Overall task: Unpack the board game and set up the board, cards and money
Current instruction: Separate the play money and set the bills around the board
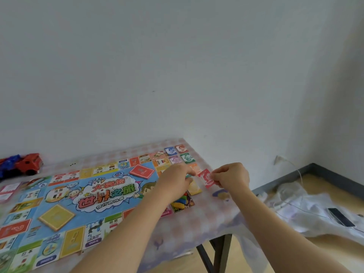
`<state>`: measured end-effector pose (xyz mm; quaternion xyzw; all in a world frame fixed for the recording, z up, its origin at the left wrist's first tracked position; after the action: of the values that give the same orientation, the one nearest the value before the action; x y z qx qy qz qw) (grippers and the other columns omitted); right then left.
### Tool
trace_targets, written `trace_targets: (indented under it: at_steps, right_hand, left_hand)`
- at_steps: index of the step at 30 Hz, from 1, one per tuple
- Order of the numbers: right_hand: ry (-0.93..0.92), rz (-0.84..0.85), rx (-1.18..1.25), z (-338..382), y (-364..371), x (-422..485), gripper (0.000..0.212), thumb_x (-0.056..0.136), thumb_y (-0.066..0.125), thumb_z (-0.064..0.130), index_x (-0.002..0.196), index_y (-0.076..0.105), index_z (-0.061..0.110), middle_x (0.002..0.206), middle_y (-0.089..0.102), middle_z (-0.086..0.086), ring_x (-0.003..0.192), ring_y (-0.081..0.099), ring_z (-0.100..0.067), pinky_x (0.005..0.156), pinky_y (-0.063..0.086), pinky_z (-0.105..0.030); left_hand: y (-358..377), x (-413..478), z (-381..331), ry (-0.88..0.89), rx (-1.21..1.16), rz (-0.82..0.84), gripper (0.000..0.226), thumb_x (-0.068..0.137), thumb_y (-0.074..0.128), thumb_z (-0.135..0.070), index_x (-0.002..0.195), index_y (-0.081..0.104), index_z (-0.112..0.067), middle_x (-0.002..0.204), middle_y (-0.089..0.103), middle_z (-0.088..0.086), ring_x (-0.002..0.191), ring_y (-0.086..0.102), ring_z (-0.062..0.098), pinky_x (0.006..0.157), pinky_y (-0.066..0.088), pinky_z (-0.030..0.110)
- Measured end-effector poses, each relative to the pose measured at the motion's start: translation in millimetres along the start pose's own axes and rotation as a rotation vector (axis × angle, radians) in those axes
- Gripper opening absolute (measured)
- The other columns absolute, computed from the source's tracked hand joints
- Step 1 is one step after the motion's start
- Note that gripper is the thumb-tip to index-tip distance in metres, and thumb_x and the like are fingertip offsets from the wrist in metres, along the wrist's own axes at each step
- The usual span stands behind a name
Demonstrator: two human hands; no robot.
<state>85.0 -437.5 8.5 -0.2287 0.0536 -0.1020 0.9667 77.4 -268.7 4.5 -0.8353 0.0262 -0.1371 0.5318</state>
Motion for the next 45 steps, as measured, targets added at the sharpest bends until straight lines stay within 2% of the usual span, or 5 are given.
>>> trace_targets:
  at_steps: [4, 14, 21, 35, 45]
  right_hand:
    - [0.016, 0.038, -0.046, -3.2, 1.5, 0.2, 0.020, 0.077, 0.075, 0.008, 0.060, 0.070, 0.017, 0.062, 0.069, -0.006, 0.039, 0.063, -0.017, 0.034, 0.040, -0.016]
    - [-0.007, 0.058, -0.129, -3.2, 13.5, 6.1, 0.019, 0.076, 0.064, -0.001, 0.064, 0.071, 0.011, 0.059, 0.068, -0.011, 0.041, 0.065, -0.025, 0.035, 0.044, -0.021]
    - [-0.027, 0.029, -0.198, -3.3, 20.1, 12.3, 0.021, 0.076, 0.058, -0.002, 0.065, 0.072, 0.008, 0.062, 0.068, -0.011, 0.037, 0.063, -0.025, 0.039, 0.054, -0.031]
    - [-0.089, -0.016, -0.272, -5.3, 24.2, 16.1, 0.022, 0.073, 0.054, -0.003, 0.065, 0.071, 0.009, 0.065, 0.067, -0.009, 0.038, 0.063, -0.025, 0.045, 0.057, -0.039]
    - [-0.121, 0.007, -0.425, 0.2, 22.1, 15.0, 0.021, 0.076, 0.055, 0.001, 0.068, 0.069, 0.015, 0.066, 0.066, -0.002, 0.038, 0.063, -0.019, 0.044, 0.053, -0.024]
  left_hand:
    - [7.9, -1.4, -2.2, 0.041, 0.055, 0.031, 0.032, 0.096, 0.048, -0.018, 0.126, 0.059, -0.021, 0.134, 0.054, 0.000, 0.124, 0.048, 0.018, 0.101, 0.042, 0.035]
    - [18.1, 8.4, -6.2, 0.128, 0.176, 0.121, 0.041, 0.094, 0.040, -0.011, 0.129, 0.057, -0.022, 0.130, 0.058, 0.001, 0.123, 0.046, 0.021, 0.101, 0.041, 0.041]
    - [20.0, 9.7, -3.2, 0.117, 0.225, 0.177, 0.033, 0.092, 0.043, -0.018, 0.117, 0.065, -0.020, 0.121, 0.061, 0.003, 0.115, 0.051, 0.024, 0.095, 0.045, 0.042]
    - [21.4, 11.8, -4.0, 0.127, 0.224, 0.142, 0.030, 0.090, 0.044, -0.017, 0.108, 0.069, -0.017, 0.114, 0.065, 0.002, 0.108, 0.054, 0.023, 0.091, 0.047, 0.041]
    - [20.6, 11.1, -6.0, 0.163, 0.190, 0.111, 0.037, 0.092, 0.043, -0.014, 0.122, 0.064, -0.021, 0.129, 0.060, -0.002, 0.120, 0.051, 0.020, 0.100, 0.043, 0.040]
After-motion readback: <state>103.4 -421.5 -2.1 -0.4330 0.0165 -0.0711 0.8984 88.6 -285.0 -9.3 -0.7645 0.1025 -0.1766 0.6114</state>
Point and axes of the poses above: each hand's wrist, its own x-axis towards the middle knuckle, its own y-axis out of the palm, z = x × y, the point moved 1 cm from there along x, towards the middle knuckle
